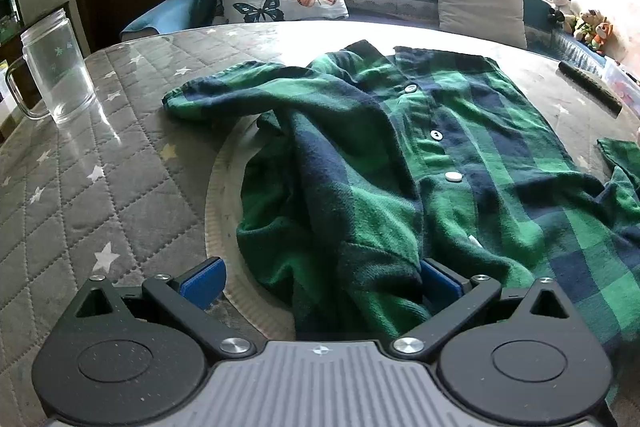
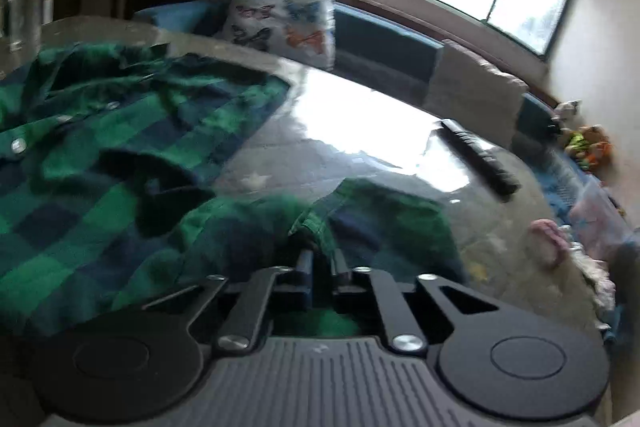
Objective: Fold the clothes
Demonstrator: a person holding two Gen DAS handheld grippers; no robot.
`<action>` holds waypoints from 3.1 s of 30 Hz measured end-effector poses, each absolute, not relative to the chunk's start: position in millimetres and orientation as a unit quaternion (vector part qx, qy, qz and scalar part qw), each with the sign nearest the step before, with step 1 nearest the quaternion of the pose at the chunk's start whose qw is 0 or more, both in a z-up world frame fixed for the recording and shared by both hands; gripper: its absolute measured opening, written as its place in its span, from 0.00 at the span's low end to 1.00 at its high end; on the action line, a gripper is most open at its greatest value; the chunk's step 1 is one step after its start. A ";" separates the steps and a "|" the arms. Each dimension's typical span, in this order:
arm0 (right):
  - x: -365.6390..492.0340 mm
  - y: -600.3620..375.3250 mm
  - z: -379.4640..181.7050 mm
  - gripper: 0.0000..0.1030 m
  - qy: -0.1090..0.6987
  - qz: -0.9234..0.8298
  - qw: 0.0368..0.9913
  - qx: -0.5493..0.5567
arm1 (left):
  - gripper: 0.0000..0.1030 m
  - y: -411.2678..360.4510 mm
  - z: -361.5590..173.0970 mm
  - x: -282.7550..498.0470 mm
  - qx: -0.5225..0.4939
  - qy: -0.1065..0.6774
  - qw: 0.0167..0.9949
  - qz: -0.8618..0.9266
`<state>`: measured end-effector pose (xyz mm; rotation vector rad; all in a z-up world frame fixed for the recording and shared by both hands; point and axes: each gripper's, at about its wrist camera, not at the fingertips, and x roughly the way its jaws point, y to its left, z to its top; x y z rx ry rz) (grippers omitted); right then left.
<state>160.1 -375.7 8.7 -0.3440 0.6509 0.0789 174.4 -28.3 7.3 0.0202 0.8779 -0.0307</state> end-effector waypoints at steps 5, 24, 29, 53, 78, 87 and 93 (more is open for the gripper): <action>155.0 -407.5 26.3 0.01 0.295 -0.032 0.939 -0.174 | 1.00 -29.1 6.3 174.9 0.011 0.426 0.905 -0.015; 164.6 -499.5 24.9 0.25 0.321 -0.203 0.917 -0.121 | 1.00 -30.2 7.1 175.1 0.014 0.426 0.905 -0.013; 170.7 -503.8 16.4 0.29 0.343 -0.171 0.920 -0.082 | 1.00 -30.2 13.3 171.7 0.016 0.420 0.907 -0.015; 182.1 -475.9 7.7 0.46 0.359 -0.083 0.928 -0.063 | 0.97 21.5 74.0 266.2 -0.067 0.354 0.933 0.018; 193.0 -443.4 1.1 0.53 0.352 -0.062 0.926 -0.118 | 0.10 59.4 25.0 353.1 -0.079 0.435 0.894 0.070; 176.3 -429.9 9.4 0.58 0.345 -0.042 0.931 -0.114 | 0.04 128.5 72.9 279.1 -0.108 0.352 0.923 0.113; 164.3 -418.9 10.4 0.61 0.347 -0.025 0.931 -0.107 | 0.04 184.5 90.0 216.8 -0.119 0.321 0.926 0.162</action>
